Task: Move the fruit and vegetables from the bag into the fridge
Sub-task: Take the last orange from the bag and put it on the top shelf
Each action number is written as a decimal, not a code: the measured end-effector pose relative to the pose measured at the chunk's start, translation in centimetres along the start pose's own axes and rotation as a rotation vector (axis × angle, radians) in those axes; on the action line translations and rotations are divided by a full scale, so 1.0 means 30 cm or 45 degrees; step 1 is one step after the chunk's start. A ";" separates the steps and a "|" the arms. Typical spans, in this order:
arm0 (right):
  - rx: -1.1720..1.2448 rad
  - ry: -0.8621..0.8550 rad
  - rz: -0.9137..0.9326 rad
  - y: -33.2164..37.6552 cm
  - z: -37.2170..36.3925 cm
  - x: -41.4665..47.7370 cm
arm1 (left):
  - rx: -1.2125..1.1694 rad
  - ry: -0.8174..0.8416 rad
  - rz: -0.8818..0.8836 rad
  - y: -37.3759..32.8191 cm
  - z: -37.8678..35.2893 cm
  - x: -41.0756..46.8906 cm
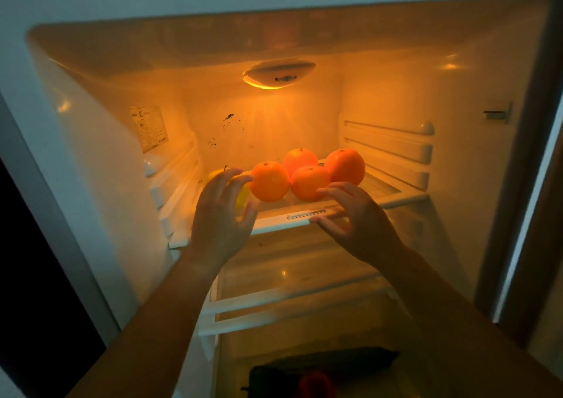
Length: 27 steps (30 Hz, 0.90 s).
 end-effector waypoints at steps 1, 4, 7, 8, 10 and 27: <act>0.005 -0.014 -0.021 -0.005 0.009 -0.017 | 0.009 0.011 -0.071 -0.019 0.001 -0.022; 0.051 -0.047 -0.040 0.004 0.011 -0.103 | 0.042 0.036 -0.189 -0.074 0.004 -0.138; 0.095 0.008 -0.058 0.018 -0.047 -0.228 | 0.078 0.109 -0.253 -0.123 -0.010 -0.302; 0.126 0.031 -0.089 0.021 -0.067 -0.269 | 0.060 0.147 -0.253 -0.130 -0.019 -0.362; 0.186 0.085 -0.151 0.029 -0.104 -0.351 | -0.003 0.247 -0.191 -0.133 -0.038 -0.484; 0.130 1.022 -1.054 -0.131 -0.318 -1.071 | -0.187 0.898 -0.021 -0.218 -0.236 -1.140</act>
Point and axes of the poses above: each hand's wrist, its own x-axis towards the middle knuckle, its own z-axis out of the back of the hand, y = z × x, the point moved 8 cm from there along x, towards the middle knuckle, and after that the axes turned 13 degrees about x, right-handed, at the moved point
